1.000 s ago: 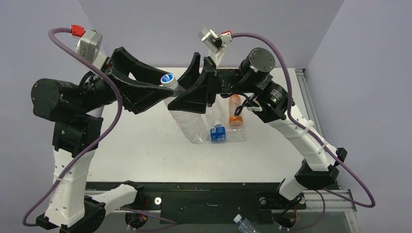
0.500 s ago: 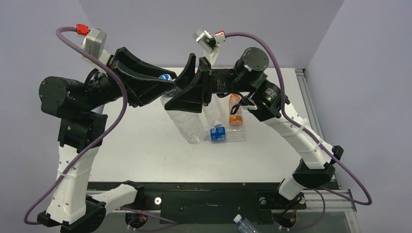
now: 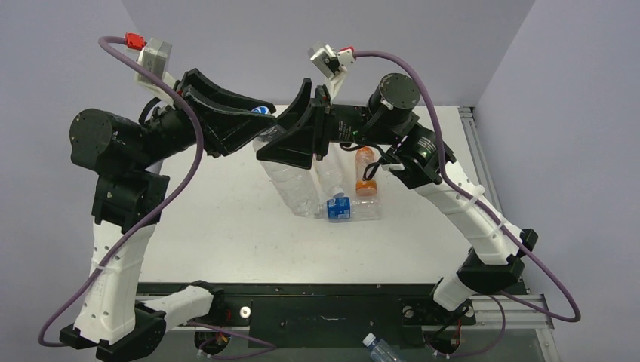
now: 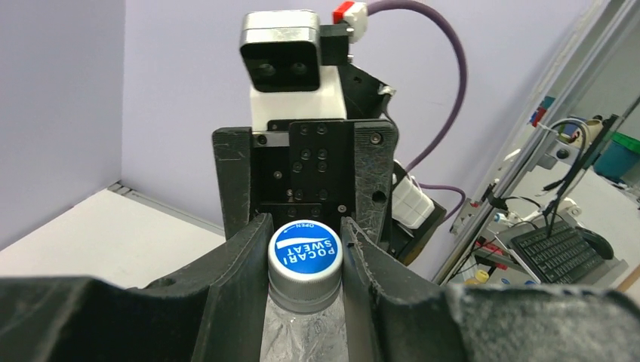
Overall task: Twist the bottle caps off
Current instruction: Unscrew the bottle cap from the plastic bottle.
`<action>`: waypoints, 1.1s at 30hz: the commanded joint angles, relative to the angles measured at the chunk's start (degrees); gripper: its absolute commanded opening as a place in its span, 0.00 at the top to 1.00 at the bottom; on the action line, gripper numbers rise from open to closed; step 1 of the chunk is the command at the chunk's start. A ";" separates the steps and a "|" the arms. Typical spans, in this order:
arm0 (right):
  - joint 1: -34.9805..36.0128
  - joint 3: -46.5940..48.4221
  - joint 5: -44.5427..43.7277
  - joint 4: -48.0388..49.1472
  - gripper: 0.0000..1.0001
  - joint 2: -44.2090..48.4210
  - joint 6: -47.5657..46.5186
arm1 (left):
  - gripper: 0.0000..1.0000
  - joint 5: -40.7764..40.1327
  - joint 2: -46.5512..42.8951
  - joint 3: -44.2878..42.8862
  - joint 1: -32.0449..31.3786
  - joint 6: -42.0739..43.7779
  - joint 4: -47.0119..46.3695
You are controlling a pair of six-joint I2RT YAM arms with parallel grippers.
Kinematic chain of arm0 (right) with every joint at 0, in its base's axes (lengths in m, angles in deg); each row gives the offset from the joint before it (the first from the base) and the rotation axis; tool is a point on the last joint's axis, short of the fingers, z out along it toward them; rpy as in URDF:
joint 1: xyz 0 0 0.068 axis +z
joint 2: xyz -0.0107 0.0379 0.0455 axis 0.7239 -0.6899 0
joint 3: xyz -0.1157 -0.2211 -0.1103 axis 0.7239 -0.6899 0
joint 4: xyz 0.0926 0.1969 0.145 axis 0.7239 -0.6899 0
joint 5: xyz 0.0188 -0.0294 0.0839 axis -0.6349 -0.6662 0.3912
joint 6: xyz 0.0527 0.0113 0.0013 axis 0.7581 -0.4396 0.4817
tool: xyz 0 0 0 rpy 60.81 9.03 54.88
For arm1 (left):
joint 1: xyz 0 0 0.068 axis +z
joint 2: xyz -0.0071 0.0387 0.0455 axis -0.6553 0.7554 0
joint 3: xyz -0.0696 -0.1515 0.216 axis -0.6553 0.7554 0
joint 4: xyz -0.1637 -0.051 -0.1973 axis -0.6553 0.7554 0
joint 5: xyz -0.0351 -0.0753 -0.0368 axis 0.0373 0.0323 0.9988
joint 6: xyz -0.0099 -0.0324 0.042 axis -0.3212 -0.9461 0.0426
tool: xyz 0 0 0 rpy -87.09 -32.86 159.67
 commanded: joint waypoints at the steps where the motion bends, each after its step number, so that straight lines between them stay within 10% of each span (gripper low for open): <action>1: -1.18 1.32 -15.19 -9.71 1.00 1.36 -8.59 | 1.00 -2.96 -1.41 -4.52 0.46 0.85 0.14; 33: 19.30 18.29 -55.08 -25.66 1.00 -7.92 -22.68 | 1.00 -18.40 1.07 -13.46 0.56 12.76 16.79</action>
